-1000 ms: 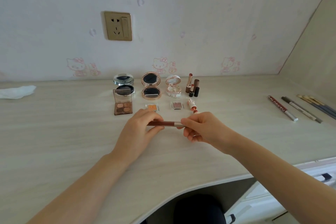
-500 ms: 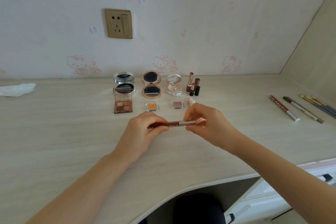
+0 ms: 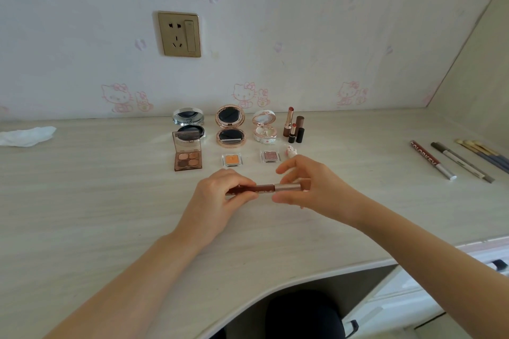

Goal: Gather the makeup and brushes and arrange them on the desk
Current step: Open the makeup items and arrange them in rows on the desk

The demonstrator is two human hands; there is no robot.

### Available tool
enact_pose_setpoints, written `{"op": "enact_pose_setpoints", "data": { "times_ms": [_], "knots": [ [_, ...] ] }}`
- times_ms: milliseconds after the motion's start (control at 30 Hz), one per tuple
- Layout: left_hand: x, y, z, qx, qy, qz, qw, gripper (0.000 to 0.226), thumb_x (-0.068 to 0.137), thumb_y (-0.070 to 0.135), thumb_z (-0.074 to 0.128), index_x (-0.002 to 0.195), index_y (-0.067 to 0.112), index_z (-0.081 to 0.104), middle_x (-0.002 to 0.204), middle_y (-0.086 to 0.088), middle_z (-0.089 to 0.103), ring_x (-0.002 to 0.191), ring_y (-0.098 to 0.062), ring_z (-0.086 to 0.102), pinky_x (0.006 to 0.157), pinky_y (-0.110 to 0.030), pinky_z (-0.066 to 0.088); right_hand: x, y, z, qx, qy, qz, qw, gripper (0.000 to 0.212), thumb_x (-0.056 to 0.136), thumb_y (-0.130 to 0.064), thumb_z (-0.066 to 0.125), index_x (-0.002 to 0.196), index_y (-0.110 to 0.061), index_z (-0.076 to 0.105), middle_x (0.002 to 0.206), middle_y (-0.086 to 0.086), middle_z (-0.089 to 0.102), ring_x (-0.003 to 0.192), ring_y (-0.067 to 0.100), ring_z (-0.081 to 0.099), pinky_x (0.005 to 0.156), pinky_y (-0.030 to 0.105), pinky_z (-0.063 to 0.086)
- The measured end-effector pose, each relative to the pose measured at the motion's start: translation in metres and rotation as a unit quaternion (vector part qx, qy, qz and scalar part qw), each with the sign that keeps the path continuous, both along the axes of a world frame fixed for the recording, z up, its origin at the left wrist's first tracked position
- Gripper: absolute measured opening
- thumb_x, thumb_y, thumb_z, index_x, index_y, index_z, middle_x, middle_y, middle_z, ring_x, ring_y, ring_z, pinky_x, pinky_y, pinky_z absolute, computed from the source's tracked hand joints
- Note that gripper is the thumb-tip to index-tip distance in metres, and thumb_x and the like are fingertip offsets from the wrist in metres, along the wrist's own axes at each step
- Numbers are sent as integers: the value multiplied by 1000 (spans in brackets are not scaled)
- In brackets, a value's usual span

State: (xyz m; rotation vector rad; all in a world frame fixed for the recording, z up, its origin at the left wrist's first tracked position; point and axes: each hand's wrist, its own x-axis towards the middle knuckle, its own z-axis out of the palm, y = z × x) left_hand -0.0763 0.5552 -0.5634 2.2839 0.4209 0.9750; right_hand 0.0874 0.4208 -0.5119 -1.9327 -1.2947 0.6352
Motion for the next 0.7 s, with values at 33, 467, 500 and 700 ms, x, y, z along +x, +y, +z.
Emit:
{"op": "enact_pose_setpoints", "data": {
  "times_ms": [33,467,500,700],
  "knots": [
    [0,0,0,0,0,-1,1000,16,76,19,78,92,17,74,84,8,66,81,-5,61,76,-19,48,-1,1,1,-8,21,-9,1000,27,82,-42,68,100,-23,60,84,-2,72,73,15,68,65,26,52],
    [0,-2,-1,-5,-6,4,1000,16,75,19,79,90,19,75,83,10,67,81,-5,62,75,-18,48,-2,-2,0,-11,25,-10,1000,30,83,-43,65,99,-19,57,78,2,73,72,17,70,76,31,53],
    [0,-3,-1,-4,-8,3,1000,17,74,19,79,90,18,75,83,9,67,81,-5,62,75,-18,48,-2,-2,-1,-15,46,-19,999,35,89,-47,55,97,-13,60,74,5,73,67,18,70,75,31,54],
    [-1,-2,-1,-5,-13,11,1000,18,73,18,80,91,18,75,84,9,67,82,-6,63,76,-22,50,-4,-5,-2,-7,38,0,999,15,92,-23,59,89,-10,65,73,3,70,66,15,68,69,22,54]
  ]
}}
